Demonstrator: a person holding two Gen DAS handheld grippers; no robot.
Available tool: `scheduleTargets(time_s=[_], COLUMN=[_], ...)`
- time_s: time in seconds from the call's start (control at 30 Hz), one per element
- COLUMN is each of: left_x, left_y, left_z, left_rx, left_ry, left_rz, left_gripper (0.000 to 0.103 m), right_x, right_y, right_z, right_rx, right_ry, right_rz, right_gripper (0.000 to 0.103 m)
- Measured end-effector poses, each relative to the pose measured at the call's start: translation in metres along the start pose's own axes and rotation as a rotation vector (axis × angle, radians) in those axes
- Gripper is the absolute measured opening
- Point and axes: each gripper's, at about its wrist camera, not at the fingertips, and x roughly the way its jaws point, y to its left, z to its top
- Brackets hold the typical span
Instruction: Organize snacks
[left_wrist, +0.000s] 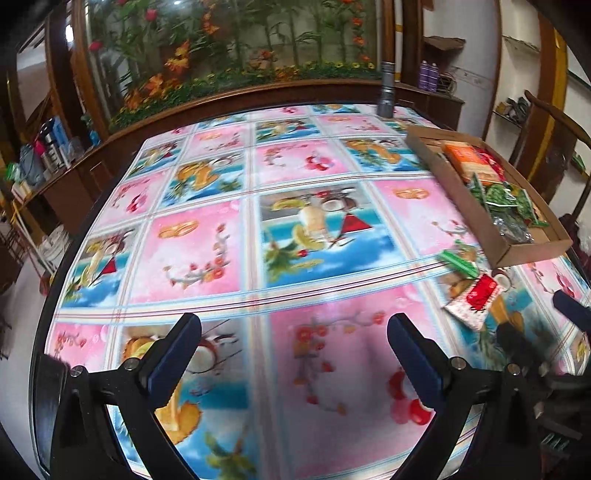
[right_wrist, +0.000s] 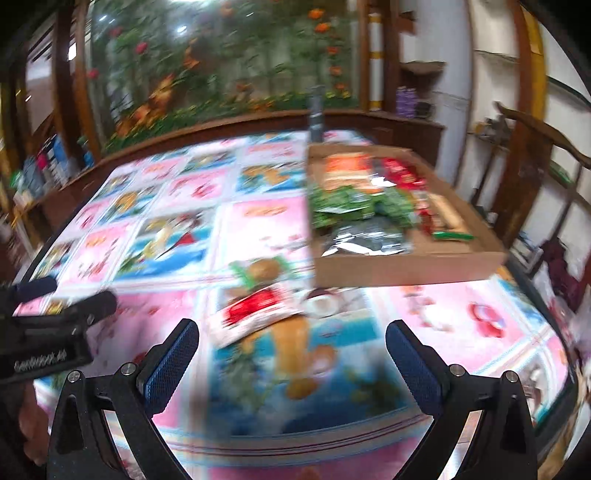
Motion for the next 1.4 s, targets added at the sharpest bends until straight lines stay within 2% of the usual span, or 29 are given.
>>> scheduleTargets(time_s=[0.17, 0.37, 0.67, 0.97, 1.4], left_x=[0.000, 0.001, 0.002, 0.004, 0.011], left_y=[0.015, 0.029, 0.027, 0.025, 0.026], left_z=[-0.003, -0.002, -0.002, 0.000, -0.001], left_rx=[-0.036, -0.085, -0.077, -0.066, -0.070], left_ry=[0.000, 0.000, 0.001, 0.015, 0.027], left_rz=[0.023, 0.042, 0.041, 0.036, 0.084], left_gripper=[0.101, 0.101, 0.101, 0.101, 0.101], right_x=[0.023, 0.066, 0.089, 0.086, 0.086], right_y=[0.028, 0.044, 0.055, 0.056, 0.055], right_z=[0.007, 0.015, 0.028, 0.027, 0.027], right_rx=[-0.109, -0.119, -0.108, -0.112, -0.112], right_ry=[0.085, 0.239, 0.174, 0.169, 0.169], right_rz=[0.023, 0.061, 0.036, 0.042, 0.042], right_gripper=[0.103, 0.103, 0.103, 0.103, 0.103])
